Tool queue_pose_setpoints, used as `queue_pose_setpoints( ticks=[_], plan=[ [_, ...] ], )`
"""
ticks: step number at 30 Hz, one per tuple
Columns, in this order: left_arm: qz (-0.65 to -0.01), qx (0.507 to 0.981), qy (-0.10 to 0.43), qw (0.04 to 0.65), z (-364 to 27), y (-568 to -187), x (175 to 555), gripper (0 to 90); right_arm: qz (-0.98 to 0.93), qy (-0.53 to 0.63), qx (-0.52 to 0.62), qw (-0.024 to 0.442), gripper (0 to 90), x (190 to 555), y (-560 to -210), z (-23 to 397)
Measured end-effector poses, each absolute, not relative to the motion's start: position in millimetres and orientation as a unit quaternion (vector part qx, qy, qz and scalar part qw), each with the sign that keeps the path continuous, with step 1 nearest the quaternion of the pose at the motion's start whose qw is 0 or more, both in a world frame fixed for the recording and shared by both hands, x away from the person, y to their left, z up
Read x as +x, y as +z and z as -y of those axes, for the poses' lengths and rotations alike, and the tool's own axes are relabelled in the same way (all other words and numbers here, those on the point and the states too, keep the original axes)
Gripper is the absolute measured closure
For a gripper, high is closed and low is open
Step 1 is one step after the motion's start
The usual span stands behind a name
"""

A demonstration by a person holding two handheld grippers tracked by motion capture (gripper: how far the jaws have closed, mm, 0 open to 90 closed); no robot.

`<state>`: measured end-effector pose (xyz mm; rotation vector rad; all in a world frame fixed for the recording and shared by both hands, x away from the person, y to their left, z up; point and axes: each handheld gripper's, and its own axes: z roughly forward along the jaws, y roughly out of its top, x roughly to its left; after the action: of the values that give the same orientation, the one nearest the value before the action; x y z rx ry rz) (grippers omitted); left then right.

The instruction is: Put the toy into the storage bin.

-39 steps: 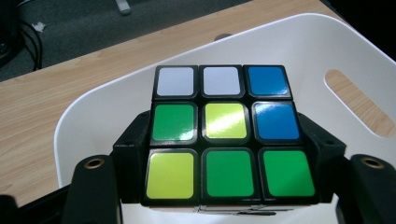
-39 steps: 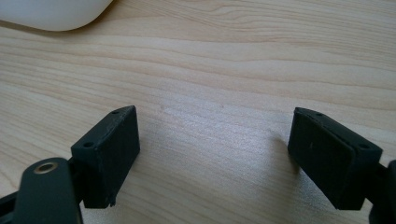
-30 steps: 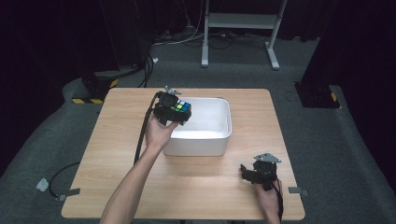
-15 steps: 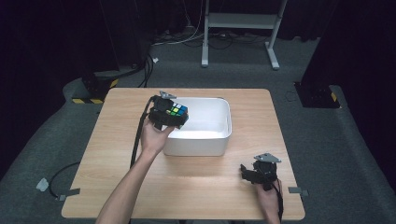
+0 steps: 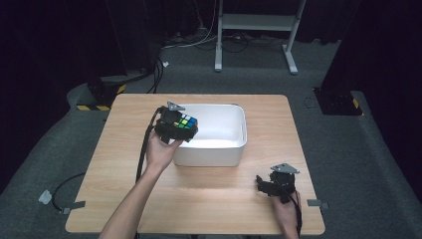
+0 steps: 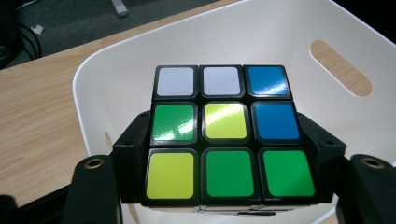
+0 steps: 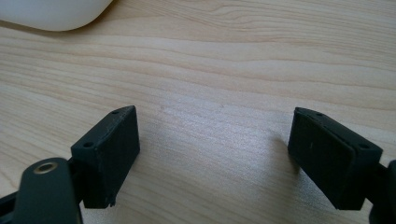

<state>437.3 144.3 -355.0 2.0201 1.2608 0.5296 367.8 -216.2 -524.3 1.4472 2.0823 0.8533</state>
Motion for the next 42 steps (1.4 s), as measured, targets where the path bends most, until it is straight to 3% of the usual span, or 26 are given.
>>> queue_pose_setpoints(
  ticks=[42],
  plan=[
    [-0.505, 0.77, 0.207, 0.331, -160, -371, 427, 33.5, -0.757, 0.31, 0.526, 0.231, 16.5, 368, -524, 216]
  ],
)
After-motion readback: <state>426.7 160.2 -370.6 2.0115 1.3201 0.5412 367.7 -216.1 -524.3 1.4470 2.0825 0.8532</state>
